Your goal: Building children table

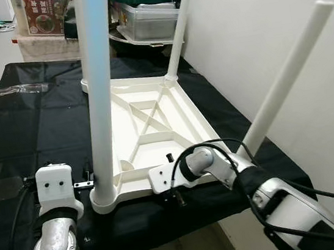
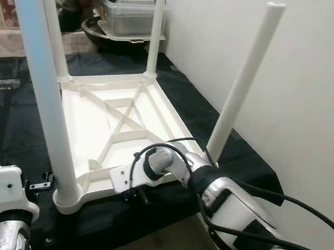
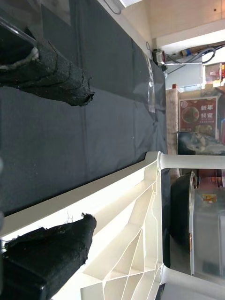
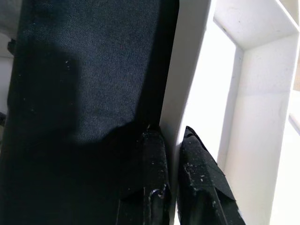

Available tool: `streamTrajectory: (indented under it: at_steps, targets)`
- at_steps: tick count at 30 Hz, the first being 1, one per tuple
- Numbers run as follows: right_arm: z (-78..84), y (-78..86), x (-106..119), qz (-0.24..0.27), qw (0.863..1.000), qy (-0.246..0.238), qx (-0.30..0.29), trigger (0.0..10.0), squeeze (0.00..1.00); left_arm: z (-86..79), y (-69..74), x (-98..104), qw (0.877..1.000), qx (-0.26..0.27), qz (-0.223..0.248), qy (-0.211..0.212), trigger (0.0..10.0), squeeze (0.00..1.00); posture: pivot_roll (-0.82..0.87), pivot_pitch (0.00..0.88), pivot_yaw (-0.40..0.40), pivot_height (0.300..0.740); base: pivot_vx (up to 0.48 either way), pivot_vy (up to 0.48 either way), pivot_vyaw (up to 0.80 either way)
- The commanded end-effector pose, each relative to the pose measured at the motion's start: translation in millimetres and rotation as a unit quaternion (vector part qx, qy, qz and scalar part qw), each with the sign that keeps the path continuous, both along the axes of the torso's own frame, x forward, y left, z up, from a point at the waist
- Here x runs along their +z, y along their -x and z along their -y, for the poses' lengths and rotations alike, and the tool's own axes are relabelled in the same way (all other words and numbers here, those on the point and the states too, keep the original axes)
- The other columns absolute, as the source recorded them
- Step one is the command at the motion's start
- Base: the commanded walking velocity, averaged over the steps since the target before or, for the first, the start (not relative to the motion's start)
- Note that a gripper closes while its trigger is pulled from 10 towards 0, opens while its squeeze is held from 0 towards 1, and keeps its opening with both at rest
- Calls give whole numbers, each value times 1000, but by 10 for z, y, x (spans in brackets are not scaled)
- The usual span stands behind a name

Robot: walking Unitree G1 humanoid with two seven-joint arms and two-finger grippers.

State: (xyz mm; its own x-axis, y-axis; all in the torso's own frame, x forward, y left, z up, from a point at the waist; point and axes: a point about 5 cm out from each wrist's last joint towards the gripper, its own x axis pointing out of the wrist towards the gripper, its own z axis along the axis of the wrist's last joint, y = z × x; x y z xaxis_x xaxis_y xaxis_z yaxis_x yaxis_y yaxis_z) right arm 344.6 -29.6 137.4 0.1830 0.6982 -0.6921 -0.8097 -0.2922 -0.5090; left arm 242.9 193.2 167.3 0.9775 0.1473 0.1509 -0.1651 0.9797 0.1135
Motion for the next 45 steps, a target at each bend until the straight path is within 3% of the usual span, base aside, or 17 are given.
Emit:
streamTrajectory:
  at_steps: [1,8,9,10,12,13,14,15,19,25,27,32,35,41,43,44,45]
  targets:
    - [-693,98,475,100,986,-122,56,0,0,373,-44,-43,995,-96,-6,17,10000,0,196,0,-215,740,0,0,0]
    - [-791,67,469,112,985,-132,24,0,0,390,-37,-55,995,-96,-7,16,10000,0,204,0,-224,740,0,0,0]
    - [-792,56,470,113,984,-137,15,4235,0,382,-32,-56,996,-91,-7,15,10000,0,206,0,-227,740,0,0,0]
    - [-789,45,472,112,983,-144,7,10000,0,365,-28,-53,996,-85,-5,13,10000,0,206,0,-228,740,0,0,0]
    - [-786,38,474,111,983,-148,1,10000,0,353,-25,-50,997,-80,-4,12,10000,0,206,0,-228,740,0,0,0]
    - [-744,11,473,113,982,-154,-9,10000,612,237,-32,-1,999,-32,11,-2,10000,0,207,0,-229,740,0,0,0]
    - [-744,11,473,113,982,-154,-9,10000,612,237,-32,-1,999,-32,11,-2,10000,0,207,0,-229,740,0,0,0]
    - [-712,-9,465,119,981,-154,-16,10000,1000,81,-36,42,999,32,20,-31,10000,0,207,0,-224,740,0,0,0]
    - [-633,-51,431,120,980,-154,-33,10000,996,-427,65,169,971,218,40,-86,10000,0,211,0,-220,740,0,0,0]
    - [-577,-92,500,104,971,-206,-61,10000,1000,-678,212,197,944,309,40,-103,10000,0,213,0,-217,740,0,0,0]
    - [-498,-129,578,100,959,-252,-79,10000,1000,-643,219,185,945,309,39,-102,10000,0,208,0,-209,740,0,0,0]
    - [-377,-164,613,112,948,-281,-95,10000,1000,-549,179,167,952,288,35,-101,10000,0,201,0,-206,740,0,0,0]
    - [21,-252,741,141,922,-334,-140,10000,1000,-381,150,115,967,237,27,-89,10000,0,188,0,-199,740,0,0,0]
    - [409,-264,921,144,888,-396,-184,10000,1000,-212,187,107,980,182,22,-82,10000,0,169,0,-184,740,0,0,0]
    - [721,-187,1122,175,838,-466,-223,10000,1000,-66,288,105,986,142,18,-82,10000,0,152,0,-173,740,0,0,0]
    - [721,-187,1122,175,838,-466,-223,10000,1000,-66,288,105,986,142,18,-82,10000,0,152,0,-173,740,0,0,0]
    - [819,-143,1188,191,818,-489,-235,10000,1000,-17,322,100,989,127,16,-80,10000,0,152,0,-173,740,0,0,0]
